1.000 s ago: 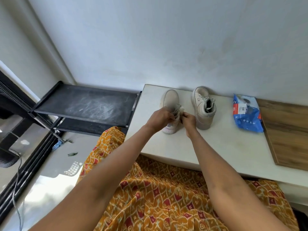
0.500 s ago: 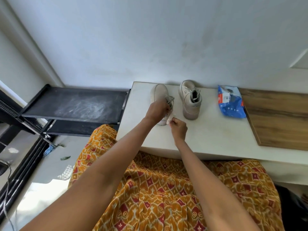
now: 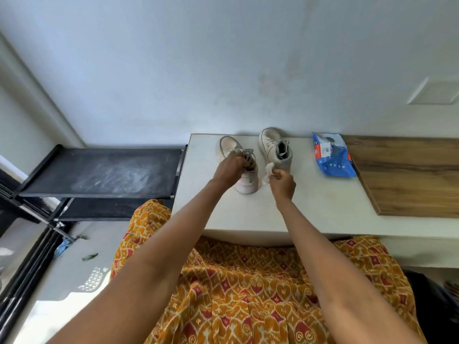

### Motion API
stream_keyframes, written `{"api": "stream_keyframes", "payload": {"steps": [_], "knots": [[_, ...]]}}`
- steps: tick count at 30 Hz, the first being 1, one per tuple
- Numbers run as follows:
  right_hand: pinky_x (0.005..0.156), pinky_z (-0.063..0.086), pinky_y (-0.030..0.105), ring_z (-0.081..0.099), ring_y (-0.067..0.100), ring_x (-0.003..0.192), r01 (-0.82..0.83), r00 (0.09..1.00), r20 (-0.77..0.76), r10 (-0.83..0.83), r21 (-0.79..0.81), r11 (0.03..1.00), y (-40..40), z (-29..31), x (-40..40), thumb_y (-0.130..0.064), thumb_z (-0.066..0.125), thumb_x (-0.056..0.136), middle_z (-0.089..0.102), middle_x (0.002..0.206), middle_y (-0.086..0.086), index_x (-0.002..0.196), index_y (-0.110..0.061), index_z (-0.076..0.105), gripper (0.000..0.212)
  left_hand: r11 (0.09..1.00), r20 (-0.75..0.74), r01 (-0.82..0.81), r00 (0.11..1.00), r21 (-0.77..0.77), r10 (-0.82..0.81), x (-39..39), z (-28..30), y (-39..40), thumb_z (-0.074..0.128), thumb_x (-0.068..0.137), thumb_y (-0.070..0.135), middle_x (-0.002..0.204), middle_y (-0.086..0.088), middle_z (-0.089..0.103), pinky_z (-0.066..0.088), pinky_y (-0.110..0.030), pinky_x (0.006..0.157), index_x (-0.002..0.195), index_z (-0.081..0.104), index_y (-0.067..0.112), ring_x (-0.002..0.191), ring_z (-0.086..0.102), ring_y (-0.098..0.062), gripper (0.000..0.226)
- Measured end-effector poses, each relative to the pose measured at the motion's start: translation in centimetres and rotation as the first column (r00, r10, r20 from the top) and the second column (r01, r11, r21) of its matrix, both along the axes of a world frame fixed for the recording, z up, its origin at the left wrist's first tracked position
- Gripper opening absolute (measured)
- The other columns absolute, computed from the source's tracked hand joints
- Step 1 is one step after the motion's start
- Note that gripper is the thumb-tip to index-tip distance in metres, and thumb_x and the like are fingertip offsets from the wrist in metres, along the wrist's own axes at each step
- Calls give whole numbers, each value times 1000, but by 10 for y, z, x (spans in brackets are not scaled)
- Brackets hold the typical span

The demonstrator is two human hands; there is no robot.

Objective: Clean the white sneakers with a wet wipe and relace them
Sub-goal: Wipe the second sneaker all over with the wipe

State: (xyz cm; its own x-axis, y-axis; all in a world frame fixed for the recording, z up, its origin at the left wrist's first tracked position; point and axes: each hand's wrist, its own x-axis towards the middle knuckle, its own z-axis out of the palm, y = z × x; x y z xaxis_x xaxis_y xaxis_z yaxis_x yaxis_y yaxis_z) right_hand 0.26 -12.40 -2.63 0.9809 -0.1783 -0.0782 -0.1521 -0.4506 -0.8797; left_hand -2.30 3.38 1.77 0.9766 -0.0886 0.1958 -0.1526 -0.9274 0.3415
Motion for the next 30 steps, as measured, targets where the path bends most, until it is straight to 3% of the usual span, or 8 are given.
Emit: {"api": "stream_keyframes", "payload": {"steps": [5, 9, 13, 18, 23, 30], "knots": [[78, 43, 29, 62, 29, 100, -88, 993, -66, 96, 124, 988, 22, -8, -5, -12, 57, 87, 70, 105, 10, 112, -12, 67, 27, 997, 31, 16, 999, 71, -18, 0, -15, 11, 56, 90, 15, 102, -5, 62, 45, -36, 66, 95, 72, 12, 96, 50, -25, 16], [69, 38, 26, 63, 32, 92, 75, 993, 88, -81, 67, 995, 42, -15, -29, -8, 57, 88, 71, 101, 15, 106, -8, 71, 23, 999, 56, 1, 998, 53, -4, 5, -21, 11, 55, 91, 18, 98, -4, 63, 46, -38, 63, 94, 72, 13, 93, 48, -24, 18], [73, 39, 18, 66, 25, 91, 170, 981, 60, -187, 219, 961, 59, -23, -60, -11, 63, 86, 72, 99, 12, 100, -2, 71, 18, 1000, 69, 5, 998, 18, -7, 4, -24, 11, 54, 92, 19, 98, -6, 63, 44, -36, 60, 96, 72, 11, 93, 48, -24, 20], [69, 39, 18, 64, 23, 84, 49, 996, 63, -59, 158, 986, 50, -25, -58, -10, 67, 83, 71, 92, 14, 89, -1, 70, 12, 999, 72, 29, 997, -14, -28, 1, -19, 15, 57, 91, 19, 101, -3, 64, 41, -33, 61, 98, 73, 13, 94, 49, -24, 19], [71, 38, 21, 63, 27, 92, 214, 975, 15, -221, 198, 957, 27, -18, -35, -13, 69, 81, 71, 96, 13, 90, -2, 70, 14, 998, 69, 32, 997, -54, -28, -2, -20, 14, 56, 91, 15, 101, -5, 64, 48, -39, 66, 95, 73, 11, 94, 50, -26, 18], [69, 39, 21, 64, 23, 89, 125, 992, -41, -120, 149, 981, 58, -22, -55, -18, 67, 84, 73, 95, 7, 92, -9, 73, 14, 976, 42, -77, 995, -203, 88, -9, -22, 5, 57, 89, 9, 102, -9, 63, 45, -35, 74, 100, 72, 6, 102, 51, -26, 19]]}}
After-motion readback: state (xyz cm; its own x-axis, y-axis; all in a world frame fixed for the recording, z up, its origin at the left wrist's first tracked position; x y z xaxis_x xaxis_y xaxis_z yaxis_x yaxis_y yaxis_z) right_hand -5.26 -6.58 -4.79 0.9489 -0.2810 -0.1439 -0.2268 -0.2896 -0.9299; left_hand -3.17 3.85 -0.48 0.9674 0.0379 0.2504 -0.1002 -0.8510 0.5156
